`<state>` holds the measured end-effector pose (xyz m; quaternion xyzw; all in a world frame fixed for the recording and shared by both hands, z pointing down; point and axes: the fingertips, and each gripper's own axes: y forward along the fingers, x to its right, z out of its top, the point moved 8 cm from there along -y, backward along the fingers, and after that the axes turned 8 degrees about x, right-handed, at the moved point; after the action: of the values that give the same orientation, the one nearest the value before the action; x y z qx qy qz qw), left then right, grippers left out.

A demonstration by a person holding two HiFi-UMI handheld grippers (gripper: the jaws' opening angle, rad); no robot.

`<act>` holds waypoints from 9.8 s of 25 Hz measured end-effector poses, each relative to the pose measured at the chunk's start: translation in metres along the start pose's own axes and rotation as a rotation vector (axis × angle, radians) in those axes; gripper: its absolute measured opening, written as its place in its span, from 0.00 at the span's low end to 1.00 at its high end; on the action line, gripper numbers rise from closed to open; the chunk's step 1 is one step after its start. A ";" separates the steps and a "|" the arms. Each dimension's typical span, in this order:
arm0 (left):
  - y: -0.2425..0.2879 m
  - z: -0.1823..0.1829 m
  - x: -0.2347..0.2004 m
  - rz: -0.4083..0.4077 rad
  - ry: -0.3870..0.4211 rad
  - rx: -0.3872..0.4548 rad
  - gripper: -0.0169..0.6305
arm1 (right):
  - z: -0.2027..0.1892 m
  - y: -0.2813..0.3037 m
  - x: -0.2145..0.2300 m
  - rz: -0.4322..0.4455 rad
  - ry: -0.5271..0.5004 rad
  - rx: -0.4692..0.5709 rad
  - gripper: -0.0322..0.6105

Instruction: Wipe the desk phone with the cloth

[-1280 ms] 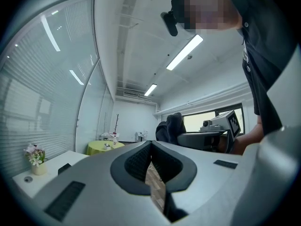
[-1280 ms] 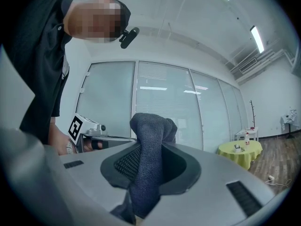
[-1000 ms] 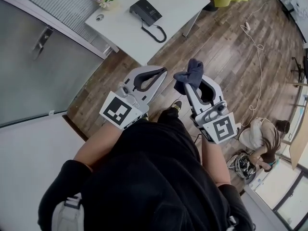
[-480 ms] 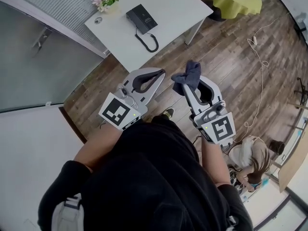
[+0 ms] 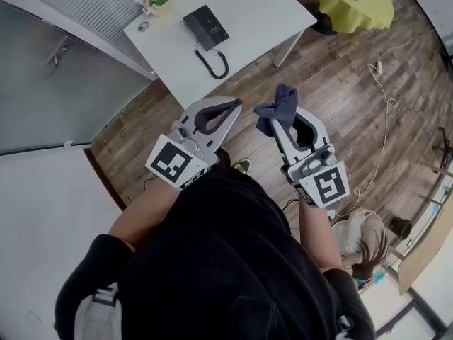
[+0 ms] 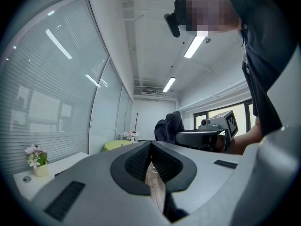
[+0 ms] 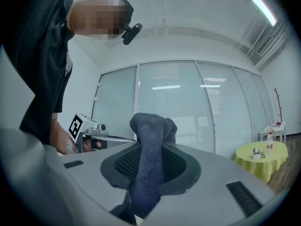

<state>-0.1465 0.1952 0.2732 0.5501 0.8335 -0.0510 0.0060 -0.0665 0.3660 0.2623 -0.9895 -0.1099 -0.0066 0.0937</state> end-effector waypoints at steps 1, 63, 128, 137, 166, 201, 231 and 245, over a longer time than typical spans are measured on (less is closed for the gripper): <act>0.003 -0.001 -0.003 0.005 -0.002 0.001 0.04 | -0.002 0.003 0.004 0.000 0.002 -0.002 0.23; 0.090 -0.081 -0.339 0.947 -0.056 -0.077 0.04 | -0.207 0.438 0.247 0.835 -0.002 -0.321 0.23; 0.070 -0.242 -0.352 0.971 -0.238 -0.203 0.04 | -0.387 0.397 0.201 0.689 -0.300 -0.581 0.22; 0.072 -0.250 -0.346 0.943 -0.264 -0.216 0.04 | -0.394 0.367 0.199 0.696 -0.294 -0.621 0.22; 0.066 -0.268 -0.315 0.896 -0.316 -0.268 0.04 | -0.403 0.320 0.187 0.733 -0.272 -0.791 0.22; 0.029 -0.210 -0.408 1.002 -0.205 -0.180 0.04 | -0.370 0.477 0.159 0.882 -0.526 -0.593 0.22; 0.030 -0.249 -0.346 0.985 -0.244 -0.271 0.04 | -0.390 0.397 0.148 0.961 -0.536 -0.645 0.22; 0.045 -0.267 -0.325 0.921 -0.268 -0.315 0.04 | -0.400 0.356 0.143 1.013 -0.517 -0.690 0.22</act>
<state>0.0359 -0.0608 0.5564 0.8419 0.4936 0.0134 0.2177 0.1541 -0.0189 0.5948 -0.8619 0.3580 0.2409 -0.2662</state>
